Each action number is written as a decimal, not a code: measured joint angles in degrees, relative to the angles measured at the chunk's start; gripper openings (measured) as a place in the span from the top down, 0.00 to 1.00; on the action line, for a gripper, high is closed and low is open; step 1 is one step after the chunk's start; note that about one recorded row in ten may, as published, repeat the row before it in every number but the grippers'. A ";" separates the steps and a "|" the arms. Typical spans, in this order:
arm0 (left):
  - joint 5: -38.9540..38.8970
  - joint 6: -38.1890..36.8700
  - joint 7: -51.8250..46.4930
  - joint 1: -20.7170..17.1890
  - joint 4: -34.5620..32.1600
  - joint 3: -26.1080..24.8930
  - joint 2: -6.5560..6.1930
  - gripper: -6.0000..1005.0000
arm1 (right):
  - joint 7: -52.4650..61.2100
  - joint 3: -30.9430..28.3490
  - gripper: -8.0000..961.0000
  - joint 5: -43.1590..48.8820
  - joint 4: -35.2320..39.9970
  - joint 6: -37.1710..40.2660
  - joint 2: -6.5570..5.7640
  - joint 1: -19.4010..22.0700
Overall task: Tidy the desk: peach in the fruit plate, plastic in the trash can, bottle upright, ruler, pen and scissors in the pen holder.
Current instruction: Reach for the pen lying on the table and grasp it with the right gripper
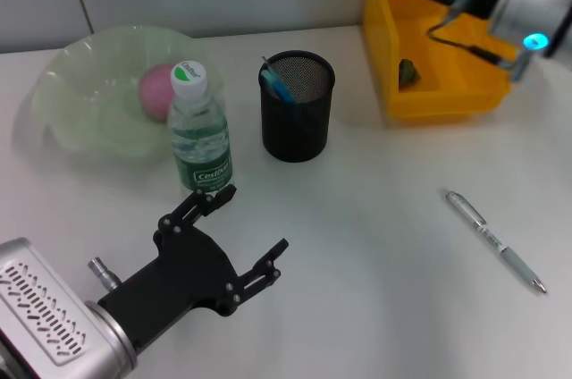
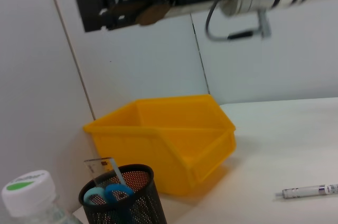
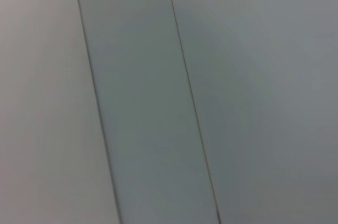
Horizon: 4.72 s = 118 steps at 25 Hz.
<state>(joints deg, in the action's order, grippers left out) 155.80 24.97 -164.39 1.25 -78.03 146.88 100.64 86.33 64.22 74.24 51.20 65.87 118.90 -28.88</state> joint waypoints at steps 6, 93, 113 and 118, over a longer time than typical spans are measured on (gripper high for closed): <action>0.27 0.08 -0.21 -0.11 -0.20 -0.16 -0.27 0.19 | 34.72 -7.16 0.14 32.55 21.12 9.63 0.20 2.24; 0.46 4.17 -0.41 -0.03 2.43 0.51 0.87 0.19 | 68.72 -0.80 0.33 89.37 7.65 21.30 0.11 -13.53; 0.46 4.35 -0.40 0.18 2.45 0.51 0.78 0.19 | 68.68 0.42 0.42 90.15 3.95 20.60 0.11 -15.34; 0.46 4.40 -0.40 0.03 2.45 0.51 0.78 0.19 | 68.71 0.46 0.45 90.20 3.87 20.49 0.11 -15.41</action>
<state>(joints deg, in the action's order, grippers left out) 156.27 29.37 -164.80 1.28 -75.58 147.40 101.42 155.04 64.69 164.44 55.07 86.36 119.00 -44.29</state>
